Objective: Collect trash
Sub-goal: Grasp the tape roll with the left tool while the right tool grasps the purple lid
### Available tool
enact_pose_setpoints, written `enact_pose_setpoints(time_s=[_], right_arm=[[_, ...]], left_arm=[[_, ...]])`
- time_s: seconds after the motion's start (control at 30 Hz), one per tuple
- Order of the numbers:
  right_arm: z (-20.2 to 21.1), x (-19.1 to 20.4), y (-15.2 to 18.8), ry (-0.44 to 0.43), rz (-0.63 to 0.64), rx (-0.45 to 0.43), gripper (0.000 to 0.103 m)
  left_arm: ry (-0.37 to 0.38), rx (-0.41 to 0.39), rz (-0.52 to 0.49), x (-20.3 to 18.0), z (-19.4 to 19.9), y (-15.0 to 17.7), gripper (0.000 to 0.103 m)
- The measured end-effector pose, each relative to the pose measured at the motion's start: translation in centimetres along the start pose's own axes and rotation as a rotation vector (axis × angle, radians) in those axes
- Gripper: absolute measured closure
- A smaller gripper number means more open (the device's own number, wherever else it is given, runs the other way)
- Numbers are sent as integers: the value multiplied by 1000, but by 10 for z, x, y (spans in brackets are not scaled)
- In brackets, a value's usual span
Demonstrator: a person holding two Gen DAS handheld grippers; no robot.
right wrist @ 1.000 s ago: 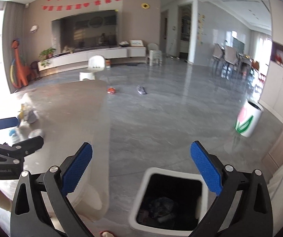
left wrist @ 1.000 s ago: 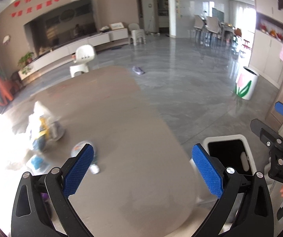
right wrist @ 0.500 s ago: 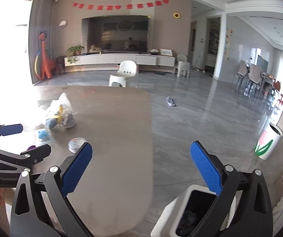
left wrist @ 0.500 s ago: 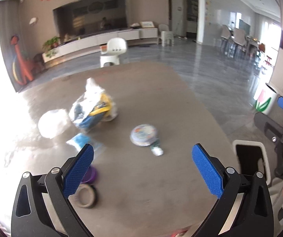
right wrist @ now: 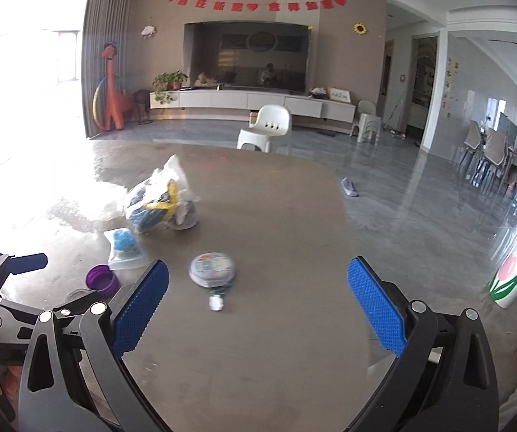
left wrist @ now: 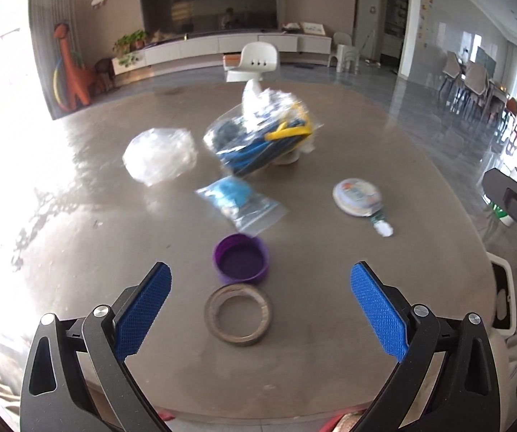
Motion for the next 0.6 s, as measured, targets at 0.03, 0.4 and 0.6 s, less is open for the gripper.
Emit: enact_pose_setpoints(time_s=[0.03,0.4,0.6], right_arm=[[-3,5,2,-7,-2,5,4],[-33,48,17,-47,47,49,4],[-37,58,19,-51,62,53,4]], left_arm=[[1,6,9,5,-2,2,5],[23,63,56,25,-33,37,6],[4,98,5,19,-43,41,36]])
Point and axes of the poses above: each gripper's, at about its wrist camera, not at the fingertips, and z roughly against the way its jaws point, x to its left, y to its underside, the point moved 4 cm from there along -z, roughly the way its jaws point, and after that the axes turned 8 degrees about -z, right-handed, at the moved point
